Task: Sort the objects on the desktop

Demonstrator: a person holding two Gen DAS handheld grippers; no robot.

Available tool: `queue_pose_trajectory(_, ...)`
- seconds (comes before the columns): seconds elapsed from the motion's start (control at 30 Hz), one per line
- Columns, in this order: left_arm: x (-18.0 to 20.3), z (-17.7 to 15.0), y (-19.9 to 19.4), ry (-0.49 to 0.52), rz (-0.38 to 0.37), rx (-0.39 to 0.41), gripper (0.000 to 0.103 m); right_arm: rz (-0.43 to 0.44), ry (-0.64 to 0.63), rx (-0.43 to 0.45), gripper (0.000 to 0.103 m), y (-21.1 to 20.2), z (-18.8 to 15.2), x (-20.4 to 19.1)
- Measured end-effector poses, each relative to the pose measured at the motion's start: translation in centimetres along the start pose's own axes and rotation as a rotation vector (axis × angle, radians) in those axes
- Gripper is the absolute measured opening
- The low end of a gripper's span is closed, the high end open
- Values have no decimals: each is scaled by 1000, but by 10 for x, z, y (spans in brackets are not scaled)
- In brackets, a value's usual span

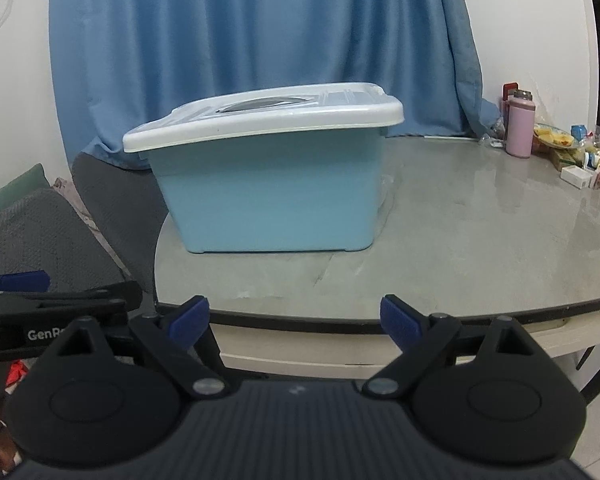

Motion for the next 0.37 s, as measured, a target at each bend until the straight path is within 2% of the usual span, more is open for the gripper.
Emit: queue_pose_trajectory(0.37, -2, 3, 5, -5, -12, -2, 103, 1, 8, -4, 93, 3, -1, 2)
Point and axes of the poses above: each gripper's, at about its wrist camera, not at the fingertips, and y roughly the way its jaws point, x to its right, z to its top, the point moved 5 cm from there along y, roughly the way its jaws point, and after that the axes turned 10 degrees about -x, right-handed, at the moved point
